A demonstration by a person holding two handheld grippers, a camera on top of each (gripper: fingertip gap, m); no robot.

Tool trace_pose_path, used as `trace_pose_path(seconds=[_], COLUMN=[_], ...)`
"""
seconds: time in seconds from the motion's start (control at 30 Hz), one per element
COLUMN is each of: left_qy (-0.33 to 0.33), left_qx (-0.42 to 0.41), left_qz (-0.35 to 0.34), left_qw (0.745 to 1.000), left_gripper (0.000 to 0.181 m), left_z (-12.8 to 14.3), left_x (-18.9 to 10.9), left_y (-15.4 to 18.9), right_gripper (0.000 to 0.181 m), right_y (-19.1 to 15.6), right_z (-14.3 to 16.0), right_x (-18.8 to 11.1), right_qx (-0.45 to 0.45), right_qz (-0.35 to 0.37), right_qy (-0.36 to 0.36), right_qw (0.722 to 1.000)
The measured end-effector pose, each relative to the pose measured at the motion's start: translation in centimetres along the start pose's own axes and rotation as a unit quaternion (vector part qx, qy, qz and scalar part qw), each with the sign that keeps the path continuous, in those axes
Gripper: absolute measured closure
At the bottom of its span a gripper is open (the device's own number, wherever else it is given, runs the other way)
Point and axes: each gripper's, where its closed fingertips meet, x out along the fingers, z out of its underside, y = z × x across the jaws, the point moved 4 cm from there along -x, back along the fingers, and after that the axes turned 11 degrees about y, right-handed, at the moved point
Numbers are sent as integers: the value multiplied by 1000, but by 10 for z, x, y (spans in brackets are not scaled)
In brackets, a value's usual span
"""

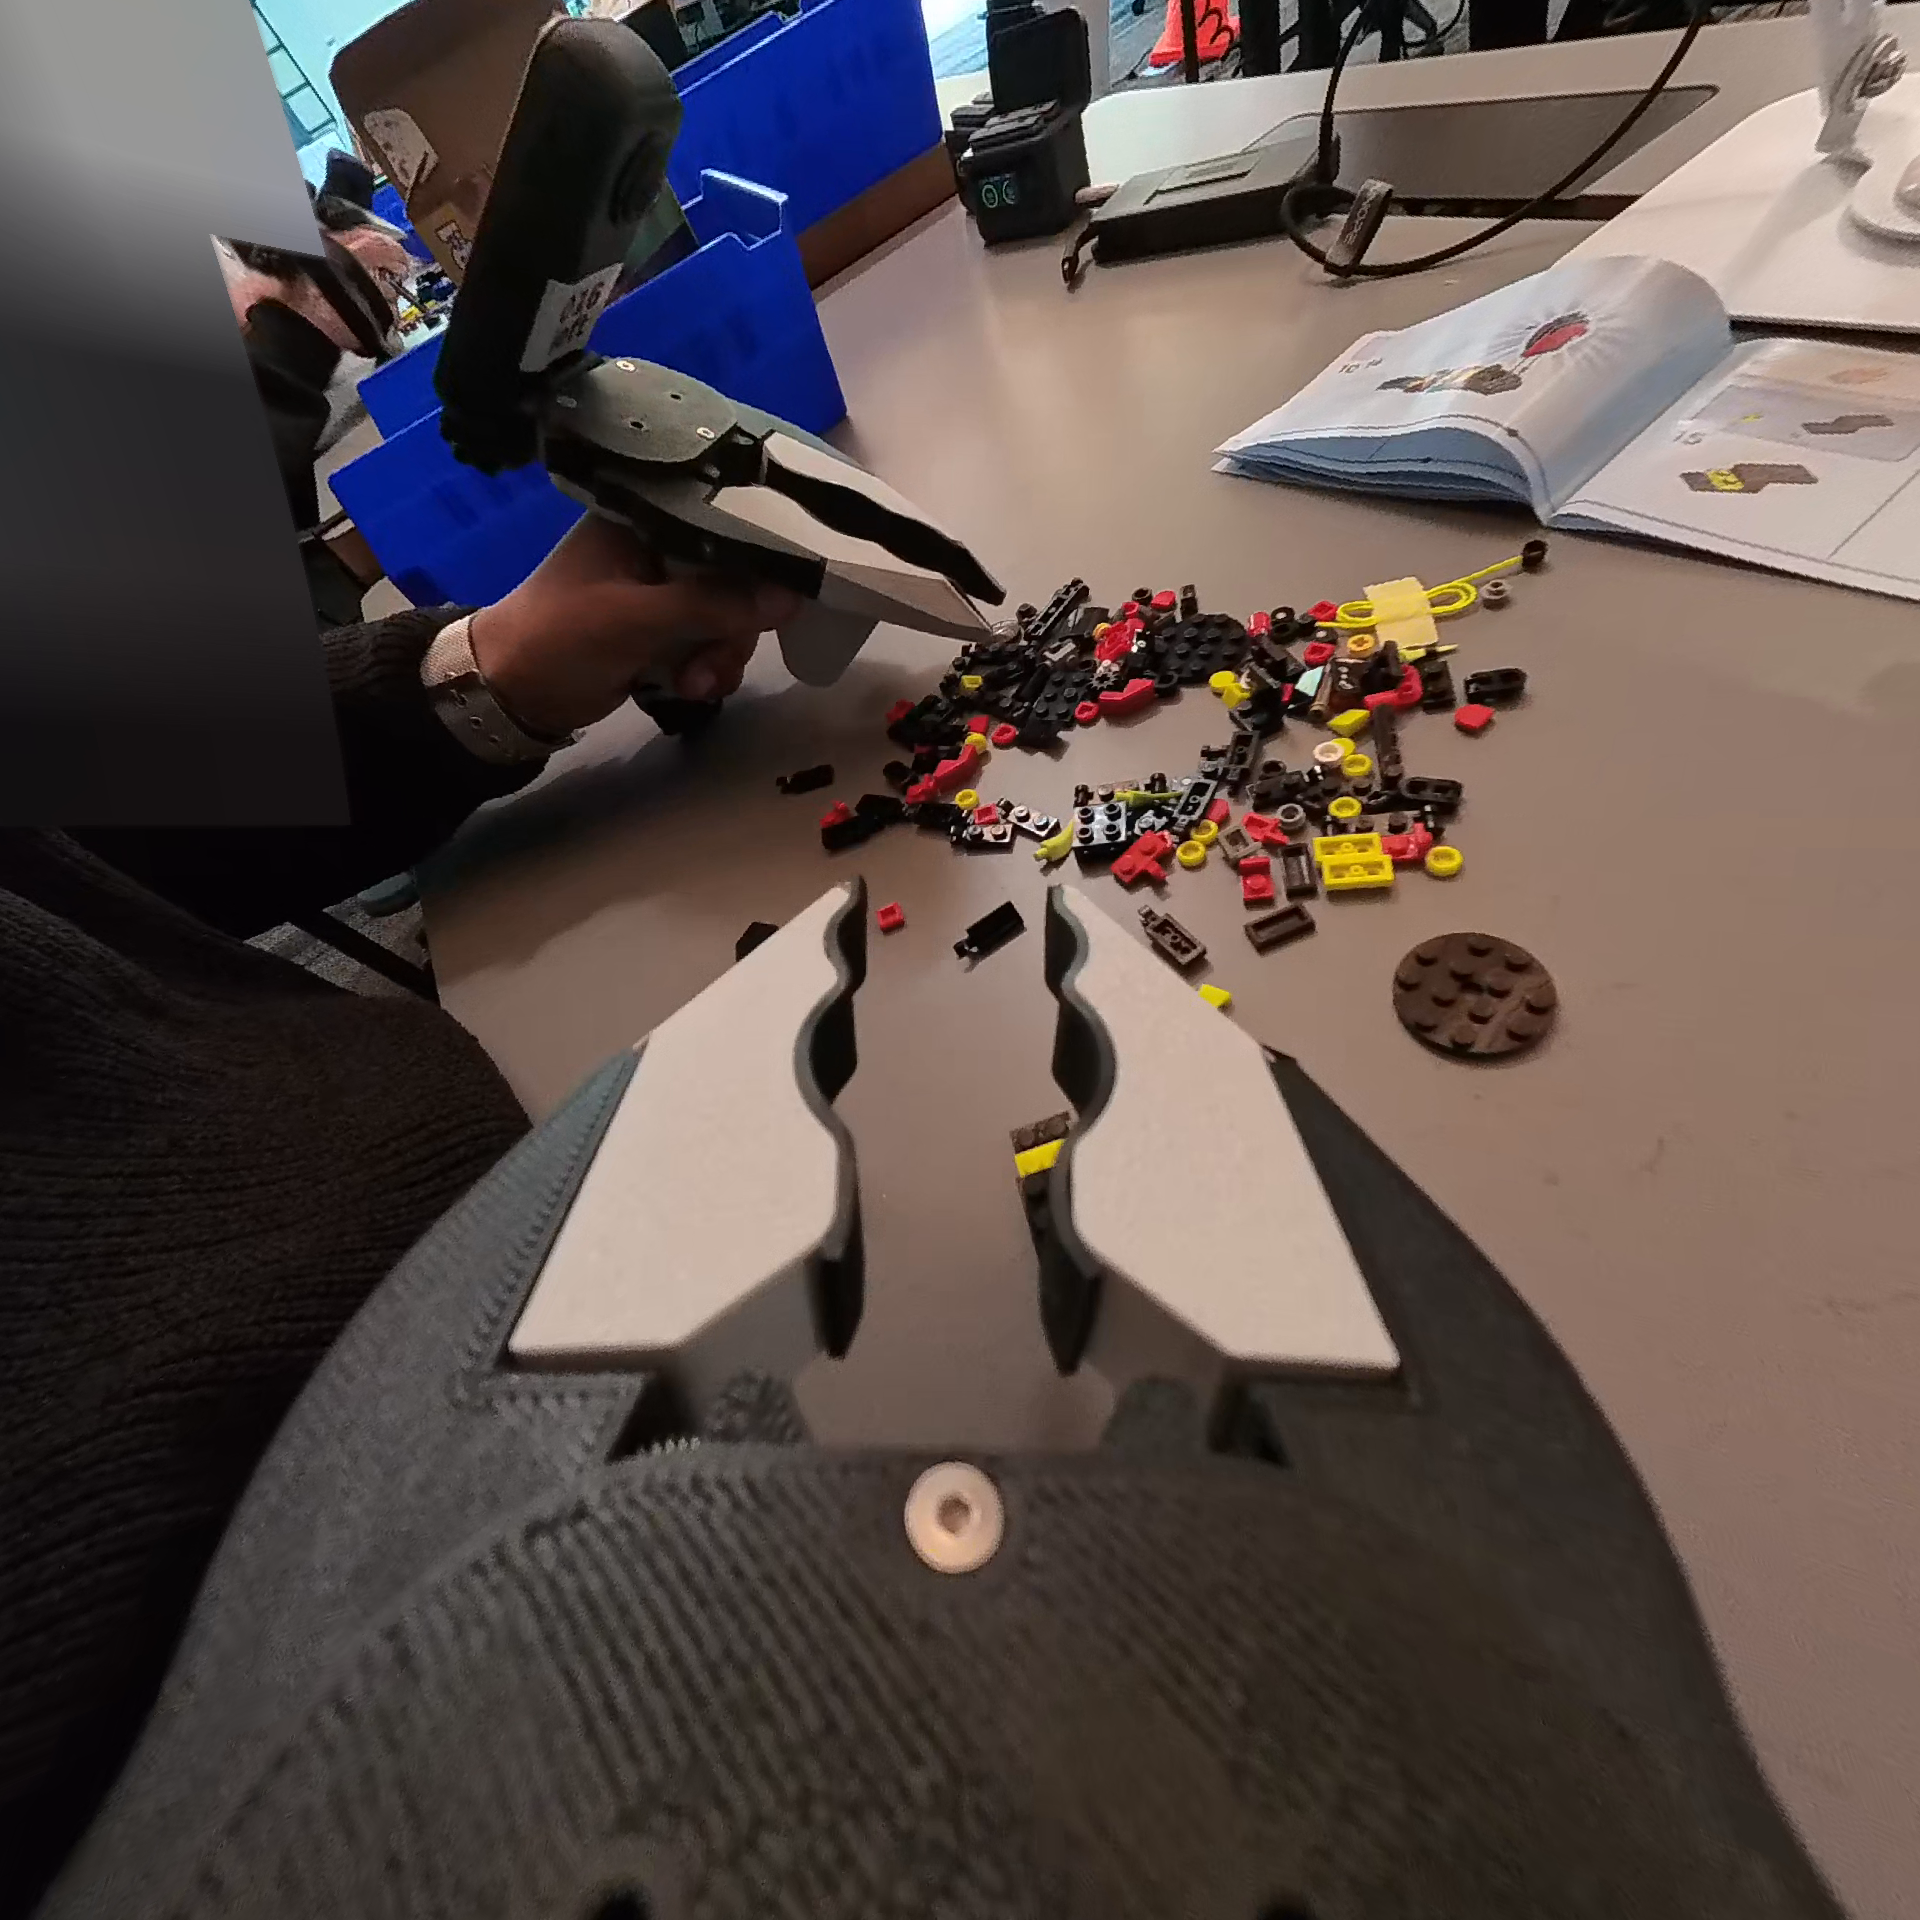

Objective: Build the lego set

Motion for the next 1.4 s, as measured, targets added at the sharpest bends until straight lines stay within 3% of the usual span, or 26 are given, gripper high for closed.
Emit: trace_pose_path(seconds=[0.6, 0.83, 0.9, 1.07, 1.23, 1.4], left_qy=[12, 91, 120, 154, 188, 194], left_qx=[4, 27, 45, 101, 135, 156], left_qz=[10, 6, 8, -10, -35, -59], left_qw=[1000, 995, 992, 983, 972, 967], left_gripper=[172, 173, 181, 181, 181, 181], left_z=[-4, -27, -35, -42, -47, -46], left_x=[-2, -14, -20, -25, -26, -27], left_y=[5, 10, 13, 18, 23, 23], right_gripper=[148, 149, 149, 151, 169, 169], right_y=[0, 0, 0, 3, 15, 20], right_z=[1, 3, 5, 11, 4, 5], right_x=[1, 2, 2, 3, -4, -4], right_qx=[2, -9, -24, -84, -223, -250], right_qz=[-1, 4, 8, 39, 134, 163], right_qy=[-3, -11, -21, -57, -84, -96], right_qw=[1000, 1000, 999, 994, 962, 950])
